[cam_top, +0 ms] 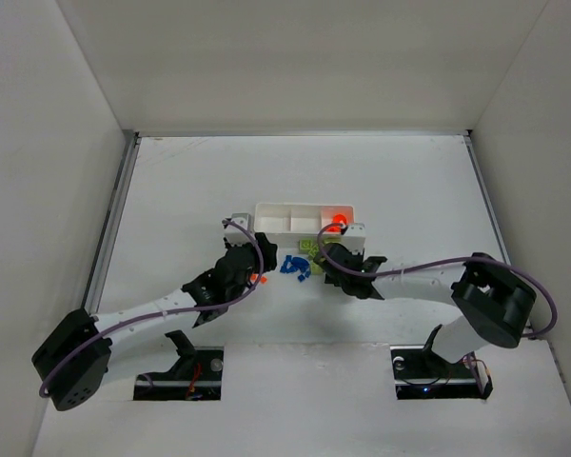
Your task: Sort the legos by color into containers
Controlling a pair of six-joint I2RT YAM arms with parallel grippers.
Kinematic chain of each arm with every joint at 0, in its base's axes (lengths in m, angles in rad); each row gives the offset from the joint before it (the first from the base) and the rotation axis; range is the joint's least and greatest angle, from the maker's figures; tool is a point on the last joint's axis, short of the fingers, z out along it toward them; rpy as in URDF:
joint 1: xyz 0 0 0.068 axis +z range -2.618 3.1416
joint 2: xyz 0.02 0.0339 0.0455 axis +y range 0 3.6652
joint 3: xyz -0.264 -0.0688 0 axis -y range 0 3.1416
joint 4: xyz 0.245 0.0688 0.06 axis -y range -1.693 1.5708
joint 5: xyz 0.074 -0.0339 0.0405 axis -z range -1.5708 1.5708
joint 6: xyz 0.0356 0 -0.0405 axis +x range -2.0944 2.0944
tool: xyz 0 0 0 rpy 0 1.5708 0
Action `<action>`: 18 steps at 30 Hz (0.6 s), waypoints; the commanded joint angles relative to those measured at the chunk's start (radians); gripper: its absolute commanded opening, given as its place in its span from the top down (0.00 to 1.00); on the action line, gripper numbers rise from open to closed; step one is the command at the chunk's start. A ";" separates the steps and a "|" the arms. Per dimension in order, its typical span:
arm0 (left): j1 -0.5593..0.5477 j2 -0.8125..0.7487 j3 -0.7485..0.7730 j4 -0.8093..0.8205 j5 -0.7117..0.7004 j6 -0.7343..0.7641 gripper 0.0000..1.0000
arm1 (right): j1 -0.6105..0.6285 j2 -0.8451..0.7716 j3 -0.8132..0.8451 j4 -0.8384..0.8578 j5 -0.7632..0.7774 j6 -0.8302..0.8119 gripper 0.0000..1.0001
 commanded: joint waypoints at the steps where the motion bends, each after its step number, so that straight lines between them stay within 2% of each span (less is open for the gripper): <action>1: 0.023 -0.035 -0.020 0.028 -0.010 -0.019 0.53 | 0.018 -0.035 -0.005 -0.055 0.003 0.013 0.68; 6: 0.083 -0.090 -0.049 0.012 -0.004 -0.060 0.53 | 0.015 -0.176 0.012 -0.051 -0.002 -0.019 0.70; 11: 0.085 -0.086 -0.048 0.010 -0.003 -0.063 0.53 | 0.000 -0.242 0.082 -0.011 -0.051 -0.089 0.69; 15: 0.083 -0.075 -0.048 0.016 -0.004 -0.063 0.53 | -0.037 -0.172 0.186 0.093 -0.138 -0.174 0.69; 18: 0.106 -0.104 -0.063 0.012 -0.013 -0.069 0.53 | -0.055 -0.003 0.350 0.193 -0.181 -0.246 0.68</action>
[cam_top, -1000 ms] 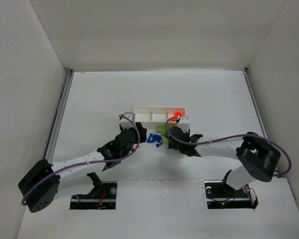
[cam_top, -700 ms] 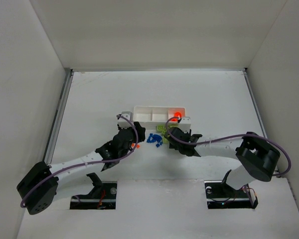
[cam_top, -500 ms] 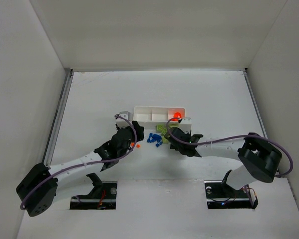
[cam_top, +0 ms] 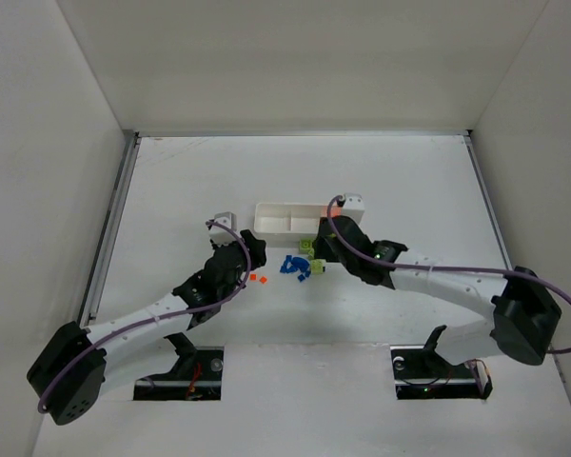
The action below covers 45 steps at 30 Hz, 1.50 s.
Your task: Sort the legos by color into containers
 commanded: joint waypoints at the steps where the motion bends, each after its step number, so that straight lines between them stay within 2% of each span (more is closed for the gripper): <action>1: 0.032 -0.041 -0.024 0.023 -0.013 -0.018 0.53 | -0.025 0.189 0.213 0.199 -0.082 -0.119 0.68; 9: 0.101 -0.097 -0.060 0.016 -0.014 -0.049 0.54 | -0.035 0.480 0.479 0.262 -0.127 -0.118 0.63; 12: 0.101 -0.111 -0.065 0.016 -0.011 -0.056 0.55 | -0.033 0.542 0.546 0.253 -0.121 -0.112 0.54; 19: 0.044 -0.095 -0.056 0.033 -0.017 -0.052 0.57 | -0.045 0.521 0.508 0.260 -0.108 -0.067 0.36; 22: 0.021 -0.083 -0.050 0.043 -0.025 -0.046 0.57 | -0.054 0.487 0.479 0.265 -0.102 -0.066 0.35; 26: -0.034 -0.060 -0.042 0.077 -0.026 -0.032 0.56 | -0.074 0.435 0.422 0.282 -0.096 -0.066 0.35; 29: -0.114 0.013 -0.015 0.132 -0.013 0.015 0.55 | -0.091 0.351 0.315 0.302 -0.075 -0.069 0.50; 32: -0.216 0.151 0.053 0.172 0.007 0.100 0.54 | -0.110 0.222 0.141 0.347 -0.049 -0.063 0.70; 33: -0.236 0.182 0.068 0.177 0.010 0.115 0.53 | -0.114 0.188 0.096 0.360 -0.047 -0.060 0.71; 37: -0.345 0.311 0.159 0.169 -0.013 0.145 0.53 | -0.130 0.013 -0.131 0.401 -0.027 -0.029 0.70; 40: -0.385 0.362 0.205 0.151 -0.077 0.117 0.54 | -0.133 -0.080 -0.234 0.403 -0.015 -0.018 0.66; 42: -0.405 0.440 0.275 0.065 -0.206 0.042 0.58 | -0.142 -0.145 -0.302 0.403 -0.015 -0.018 0.64; 45: -0.408 0.521 0.358 -0.039 -0.226 -0.052 0.66 | -0.154 -0.183 -0.343 0.404 -0.015 -0.018 0.64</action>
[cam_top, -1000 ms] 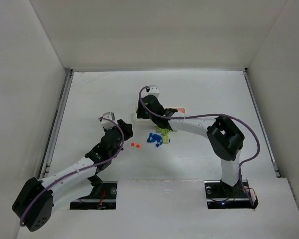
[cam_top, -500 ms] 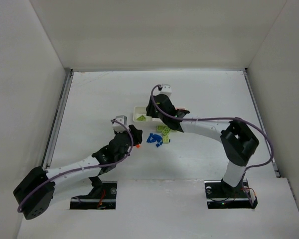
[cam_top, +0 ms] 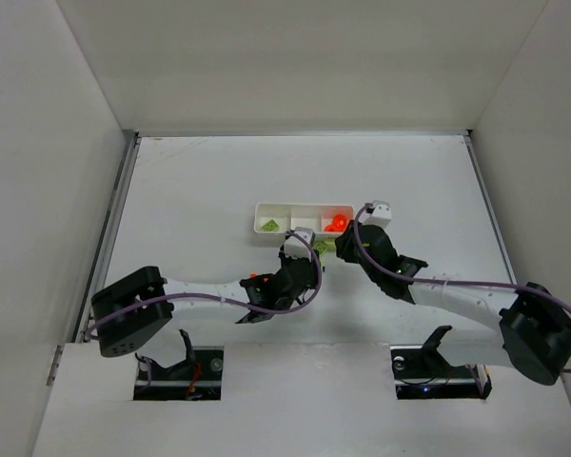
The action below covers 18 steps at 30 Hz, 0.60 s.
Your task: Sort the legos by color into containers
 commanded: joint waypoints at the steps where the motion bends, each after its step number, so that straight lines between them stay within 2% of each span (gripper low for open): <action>1: -0.015 0.067 0.104 -0.115 -0.087 -0.126 0.68 | -0.028 -0.066 -0.055 0.062 0.019 0.013 0.64; 6: -0.051 0.142 0.172 -0.153 -0.097 -0.175 0.70 | -0.057 -0.095 -0.102 0.091 -0.005 0.008 0.63; 9: -0.051 0.176 0.200 -0.208 -0.145 -0.235 0.67 | -0.067 -0.107 -0.125 0.107 -0.022 0.004 0.62; 18: -0.040 0.289 0.270 -0.264 -0.195 -0.266 0.62 | -0.080 -0.116 -0.167 0.154 -0.050 -0.007 0.61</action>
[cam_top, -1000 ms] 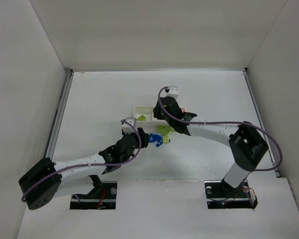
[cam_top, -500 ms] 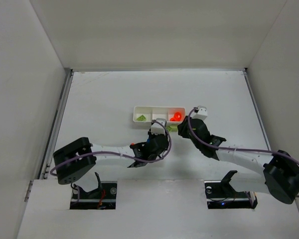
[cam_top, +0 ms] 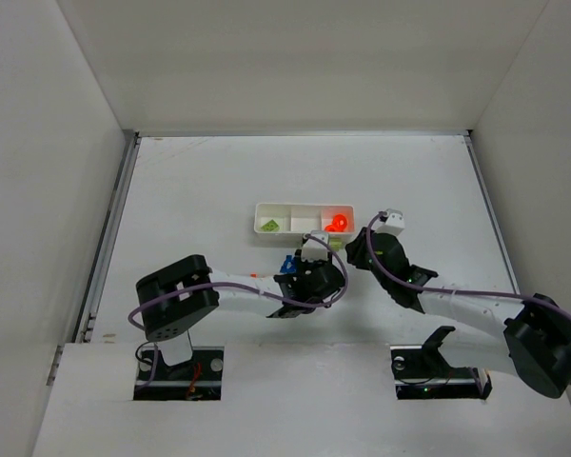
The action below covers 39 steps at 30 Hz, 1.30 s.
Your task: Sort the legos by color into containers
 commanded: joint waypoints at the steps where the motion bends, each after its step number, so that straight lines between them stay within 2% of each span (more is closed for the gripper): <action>1: 0.010 0.021 0.052 -0.057 -0.065 -0.065 0.61 | -0.016 -0.026 -0.016 0.083 -0.016 -0.009 0.61; 16: 0.027 0.089 0.070 -0.042 -0.056 -0.062 0.58 | -0.036 -0.011 -0.033 0.106 -0.039 -0.003 0.60; 22: 0.024 0.084 0.067 -0.036 -0.056 -0.053 0.70 | -0.033 0.007 -0.022 0.106 -0.051 -0.007 0.55; 27: 0.022 0.095 0.067 -0.036 -0.048 -0.052 0.60 | -0.033 0.029 -0.002 0.101 -0.069 -0.018 0.49; 33: 0.029 0.112 0.075 -0.036 -0.048 -0.052 0.57 | -0.025 0.043 0.006 0.104 -0.069 -0.018 0.48; 39: 0.019 0.083 0.076 -0.040 -0.054 -0.047 0.70 | -0.025 0.040 0.001 0.106 -0.069 -0.018 0.48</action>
